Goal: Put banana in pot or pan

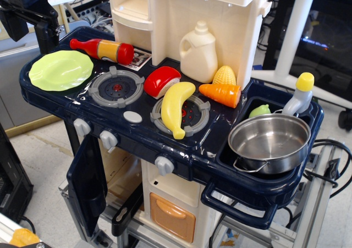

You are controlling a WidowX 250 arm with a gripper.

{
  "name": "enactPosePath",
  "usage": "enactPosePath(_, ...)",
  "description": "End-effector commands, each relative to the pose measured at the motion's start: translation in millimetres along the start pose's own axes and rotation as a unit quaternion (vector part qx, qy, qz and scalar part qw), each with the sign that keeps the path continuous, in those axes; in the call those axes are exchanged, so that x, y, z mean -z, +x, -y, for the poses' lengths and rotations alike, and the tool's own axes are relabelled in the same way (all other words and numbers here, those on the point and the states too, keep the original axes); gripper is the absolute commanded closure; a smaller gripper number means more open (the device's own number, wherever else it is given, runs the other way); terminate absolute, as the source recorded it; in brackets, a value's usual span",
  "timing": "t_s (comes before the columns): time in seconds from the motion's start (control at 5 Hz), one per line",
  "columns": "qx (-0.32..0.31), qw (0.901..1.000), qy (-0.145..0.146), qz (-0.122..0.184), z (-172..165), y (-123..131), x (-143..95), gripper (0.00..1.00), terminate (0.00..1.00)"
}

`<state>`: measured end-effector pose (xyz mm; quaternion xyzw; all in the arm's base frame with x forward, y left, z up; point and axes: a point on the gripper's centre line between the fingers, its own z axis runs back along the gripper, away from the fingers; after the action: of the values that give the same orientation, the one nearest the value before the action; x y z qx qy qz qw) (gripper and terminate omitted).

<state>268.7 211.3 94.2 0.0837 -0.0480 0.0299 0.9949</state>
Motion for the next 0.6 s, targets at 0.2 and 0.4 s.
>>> enactPosePath(0.2, -0.015, 0.9998, -0.005, 0.01, 38.9, -1.2, -24.3, 0.0, 0.0)
enactPosePath(0.4, -0.034, 0.9993, -0.012, 0.011, 74.2, 2.0, -47.2, 0.0, 0.0)
